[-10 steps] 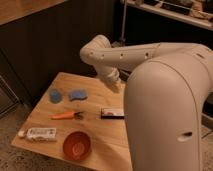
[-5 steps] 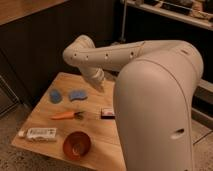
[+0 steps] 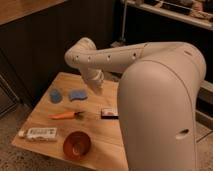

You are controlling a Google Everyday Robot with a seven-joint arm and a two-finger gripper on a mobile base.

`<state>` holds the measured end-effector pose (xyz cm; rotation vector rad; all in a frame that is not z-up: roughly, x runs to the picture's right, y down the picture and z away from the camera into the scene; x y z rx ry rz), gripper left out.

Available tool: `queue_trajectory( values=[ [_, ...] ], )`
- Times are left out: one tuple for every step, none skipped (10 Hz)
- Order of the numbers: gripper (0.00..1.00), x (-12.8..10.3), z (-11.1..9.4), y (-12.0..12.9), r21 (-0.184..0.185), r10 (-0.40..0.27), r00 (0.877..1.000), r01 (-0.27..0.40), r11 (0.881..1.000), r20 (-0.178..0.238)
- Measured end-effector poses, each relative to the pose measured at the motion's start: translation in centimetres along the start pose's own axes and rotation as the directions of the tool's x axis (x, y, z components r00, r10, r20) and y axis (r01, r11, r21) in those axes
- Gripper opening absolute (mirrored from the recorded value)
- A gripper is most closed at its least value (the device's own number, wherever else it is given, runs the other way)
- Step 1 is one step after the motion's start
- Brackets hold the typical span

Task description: Knock the eraser over

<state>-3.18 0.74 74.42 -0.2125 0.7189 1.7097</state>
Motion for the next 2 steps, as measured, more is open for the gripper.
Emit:
queue_trajectory(
  values=[
    [0.80, -0.06, 0.05, -0.17, 0.001, 0.003, 1.000, -0.003, 1.000, -0.001],
    [0.80, -0.04, 0.08, -0.16, 0.001, 0.002, 1.000, -0.002, 1.000, -0.001]
  ],
)
